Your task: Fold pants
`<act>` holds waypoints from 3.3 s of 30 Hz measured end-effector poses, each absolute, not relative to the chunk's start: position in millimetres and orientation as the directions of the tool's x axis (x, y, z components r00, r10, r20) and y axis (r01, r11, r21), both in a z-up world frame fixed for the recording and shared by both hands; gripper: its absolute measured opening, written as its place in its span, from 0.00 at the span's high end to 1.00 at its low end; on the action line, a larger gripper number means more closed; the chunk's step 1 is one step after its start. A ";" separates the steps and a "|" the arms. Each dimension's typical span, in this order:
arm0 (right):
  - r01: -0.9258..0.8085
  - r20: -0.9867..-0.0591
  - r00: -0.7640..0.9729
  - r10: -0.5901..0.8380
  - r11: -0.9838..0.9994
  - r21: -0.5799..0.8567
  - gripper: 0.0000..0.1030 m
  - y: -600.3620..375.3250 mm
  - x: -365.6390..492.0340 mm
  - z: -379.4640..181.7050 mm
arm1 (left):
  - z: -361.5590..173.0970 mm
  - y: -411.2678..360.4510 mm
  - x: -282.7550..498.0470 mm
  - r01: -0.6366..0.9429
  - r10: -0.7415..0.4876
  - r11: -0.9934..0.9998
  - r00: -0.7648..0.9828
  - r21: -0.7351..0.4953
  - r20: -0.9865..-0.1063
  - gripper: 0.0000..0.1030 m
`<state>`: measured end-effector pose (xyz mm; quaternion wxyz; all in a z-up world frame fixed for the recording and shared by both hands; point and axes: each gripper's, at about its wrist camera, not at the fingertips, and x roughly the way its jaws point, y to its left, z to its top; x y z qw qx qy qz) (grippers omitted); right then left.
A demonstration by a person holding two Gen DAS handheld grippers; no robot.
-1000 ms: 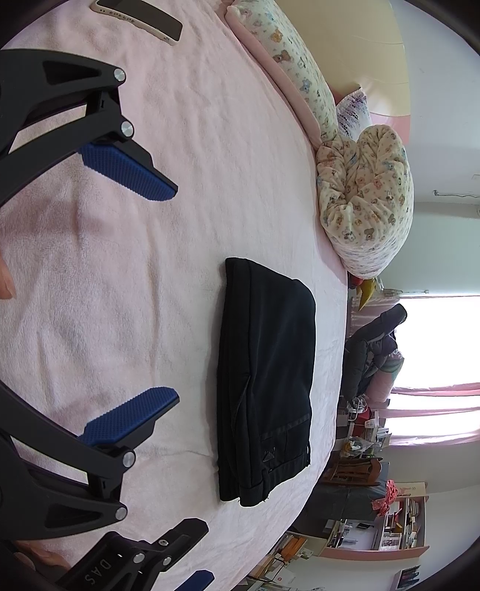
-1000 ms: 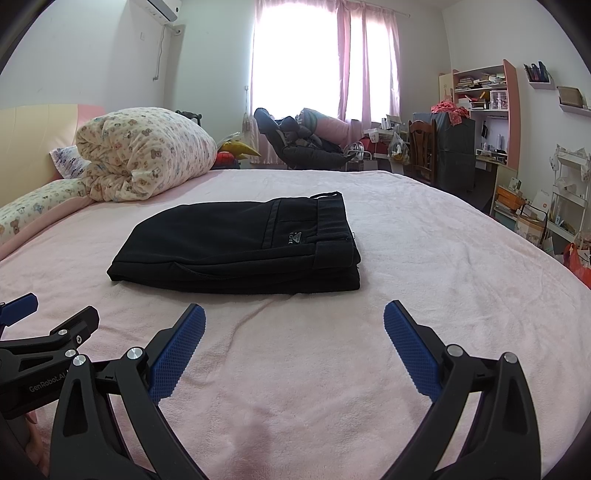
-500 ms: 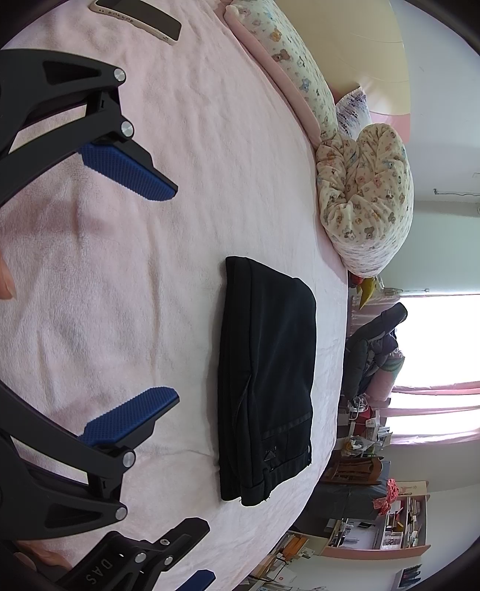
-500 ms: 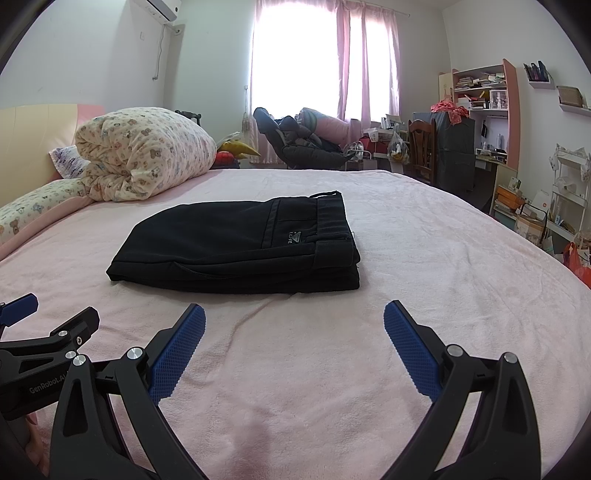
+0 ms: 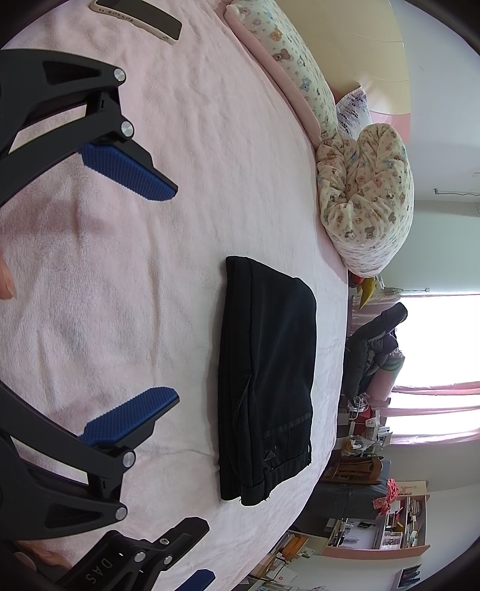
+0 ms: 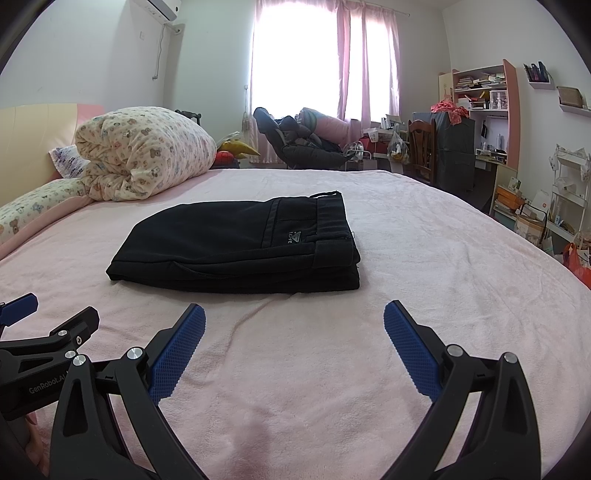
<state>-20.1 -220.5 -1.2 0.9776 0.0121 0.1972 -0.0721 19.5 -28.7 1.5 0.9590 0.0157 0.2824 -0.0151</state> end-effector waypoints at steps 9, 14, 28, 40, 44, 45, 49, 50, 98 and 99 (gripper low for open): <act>0.146 -0.387 0.912 -0.136 0.989 -0.005 0.03 -220.4 -20.2 -1.2 | 1.2 -29.1 19.7 0.043 -0.025 0.999 0.839 0.019 -0.543 0.02; 0.146 -0.388 0.912 -0.136 0.989 -0.005 0.03 -220.6 -19.9 -1.2 | -1.3 -31.5 20.3 0.038 -0.022 0.999 0.843 0.018 -0.537 0.02; 0.146 -0.387 0.912 -0.136 0.989 -0.005 0.03 -220.5 -20.1 -1.1 | 0.1 -31.7 18.2 0.038 -0.018 0.999 0.845 0.027 -0.534 0.02; 0.146 -0.387 0.912 -0.136 0.989 -0.005 0.03 -220.6 -19.9 -1.2 | 1.7 -29.9 18.9 0.039 -0.019 0.999 0.845 0.027 -0.535 0.02; 0.146 -0.387 0.912 -0.136 0.989 -0.005 0.03 -220.4 -20.2 -1.4 | 1.7 -30.8 18.1 0.039 -0.018 0.999 0.845 0.027 -0.535 0.02; 0.145 -0.386 0.912 -0.136 0.989 -0.005 0.03 -220.5 -20.2 -1.4 | 1.6 -30.5 18.4 0.038 -0.018 0.999 0.845 0.027 -0.535 0.02; 0.146 -0.387 0.912 -0.136 0.989 -0.005 0.03 -220.5 -20.1 -1.3 | 1.6 -30.8 18.2 0.039 -0.019 0.999 0.845 0.027 -0.535 0.02; 0.146 -0.386 0.912 -0.136 0.989 -0.005 0.03 -220.2 -20.2 -1.5 | 1.7 -31.0 18.1 0.040 -0.020 0.999 0.845 0.026 -0.535 0.02; 0.146 -0.384 0.913 -0.137 0.989 -0.006 0.03 -219.4 -20.4 -2.1 | 3.4 -25.7 21.4 0.044 -0.019 0.998 0.853 0.035 -0.522 0.02; 0.146 -0.384 0.913 -0.137 0.989 -0.006 0.03 -219.3 -20.5 -2.2 | 3.2 -25.4 21.9 0.045 -0.020 0.998 0.853 0.035 -0.522 0.02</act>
